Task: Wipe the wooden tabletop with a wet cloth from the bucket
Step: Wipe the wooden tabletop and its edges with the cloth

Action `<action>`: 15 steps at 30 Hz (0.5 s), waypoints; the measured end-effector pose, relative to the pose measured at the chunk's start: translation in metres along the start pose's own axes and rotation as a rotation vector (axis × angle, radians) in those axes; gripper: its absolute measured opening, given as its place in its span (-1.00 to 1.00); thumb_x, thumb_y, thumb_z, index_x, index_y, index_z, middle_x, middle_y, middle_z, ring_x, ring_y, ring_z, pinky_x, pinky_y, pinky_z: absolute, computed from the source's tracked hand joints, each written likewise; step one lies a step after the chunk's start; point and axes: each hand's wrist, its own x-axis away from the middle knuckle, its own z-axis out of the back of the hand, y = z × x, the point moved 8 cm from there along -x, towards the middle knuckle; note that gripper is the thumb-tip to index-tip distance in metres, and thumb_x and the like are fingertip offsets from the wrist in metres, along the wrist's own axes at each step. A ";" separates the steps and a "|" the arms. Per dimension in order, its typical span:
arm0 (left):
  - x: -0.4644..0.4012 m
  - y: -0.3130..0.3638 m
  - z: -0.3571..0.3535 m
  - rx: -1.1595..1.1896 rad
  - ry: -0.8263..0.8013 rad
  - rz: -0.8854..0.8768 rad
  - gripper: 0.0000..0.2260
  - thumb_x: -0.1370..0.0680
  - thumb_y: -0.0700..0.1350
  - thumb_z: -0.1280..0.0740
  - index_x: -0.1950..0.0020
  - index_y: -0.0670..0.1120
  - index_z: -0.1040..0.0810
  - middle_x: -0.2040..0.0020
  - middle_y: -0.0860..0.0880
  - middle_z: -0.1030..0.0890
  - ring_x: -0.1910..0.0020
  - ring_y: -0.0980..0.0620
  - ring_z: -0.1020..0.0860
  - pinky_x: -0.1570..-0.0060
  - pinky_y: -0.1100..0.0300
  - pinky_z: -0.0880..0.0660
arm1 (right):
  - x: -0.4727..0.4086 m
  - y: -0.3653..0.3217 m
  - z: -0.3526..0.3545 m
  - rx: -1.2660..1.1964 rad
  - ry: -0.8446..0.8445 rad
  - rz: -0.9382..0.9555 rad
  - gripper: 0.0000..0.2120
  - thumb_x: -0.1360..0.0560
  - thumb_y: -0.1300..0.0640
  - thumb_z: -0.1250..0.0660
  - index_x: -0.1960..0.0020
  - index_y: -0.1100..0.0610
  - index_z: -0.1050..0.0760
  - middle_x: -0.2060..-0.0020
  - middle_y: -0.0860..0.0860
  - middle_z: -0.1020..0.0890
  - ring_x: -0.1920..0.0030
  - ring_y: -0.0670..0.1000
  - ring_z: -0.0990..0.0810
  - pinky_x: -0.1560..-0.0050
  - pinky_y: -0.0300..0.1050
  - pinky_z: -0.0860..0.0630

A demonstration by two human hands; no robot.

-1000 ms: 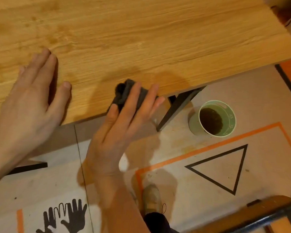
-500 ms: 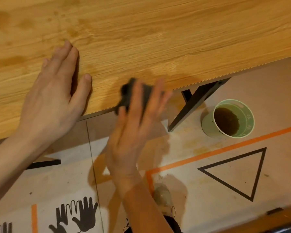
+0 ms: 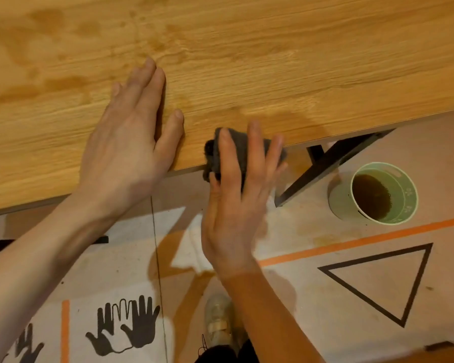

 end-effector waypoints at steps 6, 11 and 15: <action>0.003 -0.005 0.009 0.073 0.015 0.004 -0.49 -0.71 0.04 -0.11 -0.64 -0.10 -0.15 -0.65 -0.03 -0.13 -0.63 0.06 -0.05 -0.61 0.09 0.05 | -0.041 0.046 0.038 0.165 -0.088 0.229 -0.58 -0.58 0.34 -0.16 -0.42 0.15 -0.29 -0.41 0.15 -0.32 -0.49 0.18 -0.17 -0.50 0.19 0.16; 0.015 -0.057 0.040 0.060 0.104 0.088 -0.54 -0.71 -0.01 -0.13 -0.61 -0.07 -0.25 -0.62 0.00 -0.21 -0.59 0.10 -0.13 -0.61 0.04 -0.01 | -0.038 0.033 0.030 0.143 -0.055 0.164 -0.65 -0.61 0.32 -0.19 -0.37 0.17 -0.36 -0.39 0.17 -0.34 -0.46 0.28 -0.16 -0.50 0.20 0.15; 0.018 -0.100 0.052 0.032 0.124 0.142 -0.53 -0.69 0.02 -0.12 -0.59 -0.06 -0.27 -0.61 -0.02 -0.25 -0.60 0.04 -0.17 -0.60 -0.06 -0.07 | -0.007 -0.026 -0.018 0.154 -0.175 0.385 -0.66 -0.63 0.26 -0.22 -0.36 0.01 -0.38 -0.39 0.04 -0.36 -0.43 0.17 -0.27 -0.52 0.14 0.11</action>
